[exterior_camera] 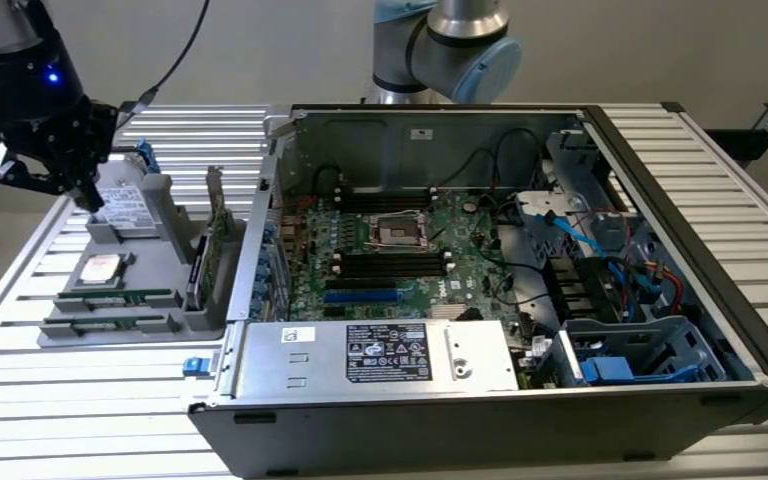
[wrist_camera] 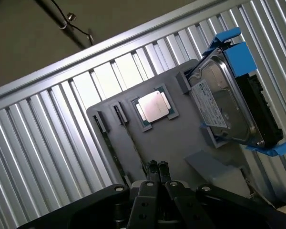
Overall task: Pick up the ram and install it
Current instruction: 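Pick up the ram and move it above insertion slot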
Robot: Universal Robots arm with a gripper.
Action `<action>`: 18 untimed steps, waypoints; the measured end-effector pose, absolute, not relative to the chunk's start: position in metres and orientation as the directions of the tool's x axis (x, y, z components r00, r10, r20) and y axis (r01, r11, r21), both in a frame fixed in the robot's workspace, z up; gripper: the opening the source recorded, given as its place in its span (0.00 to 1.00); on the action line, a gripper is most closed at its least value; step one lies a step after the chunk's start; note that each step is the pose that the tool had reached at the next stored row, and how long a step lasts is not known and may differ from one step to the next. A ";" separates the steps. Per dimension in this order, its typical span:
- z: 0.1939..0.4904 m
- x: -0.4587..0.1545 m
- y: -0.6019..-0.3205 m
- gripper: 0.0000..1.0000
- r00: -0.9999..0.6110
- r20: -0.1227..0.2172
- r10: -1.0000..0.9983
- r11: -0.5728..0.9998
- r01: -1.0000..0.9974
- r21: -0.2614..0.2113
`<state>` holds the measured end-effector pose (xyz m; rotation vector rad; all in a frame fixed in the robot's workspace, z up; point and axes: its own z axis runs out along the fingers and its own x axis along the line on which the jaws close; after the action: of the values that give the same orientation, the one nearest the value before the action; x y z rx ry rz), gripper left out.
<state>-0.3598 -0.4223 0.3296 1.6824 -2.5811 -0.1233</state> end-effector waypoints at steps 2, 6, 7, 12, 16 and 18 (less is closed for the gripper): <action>0.329 -0.360 -0.422 0.10 -0.371 0.005 -0.929 0.369 -0.924 0.099; 0.328 -0.360 -0.422 0.10 -0.303 0.010 -0.953 0.302 -0.948 0.102; 0.328 -0.360 -0.422 0.10 -0.286 0.013 -0.958 0.286 -0.953 0.103; 0.326 -0.360 -0.422 0.10 -0.202 0.023 -0.979 0.203 -0.973 0.109; 0.325 -0.360 -0.422 0.10 -0.129 0.028 -0.991 0.131 -0.985 0.113; 0.325 -0.360 -0.422 0.10 -0.093 0.028 -0.995 0.096 -0.989 0.113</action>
<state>-0.3598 -0.4223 0.3247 2.0468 -2.2517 -0.0989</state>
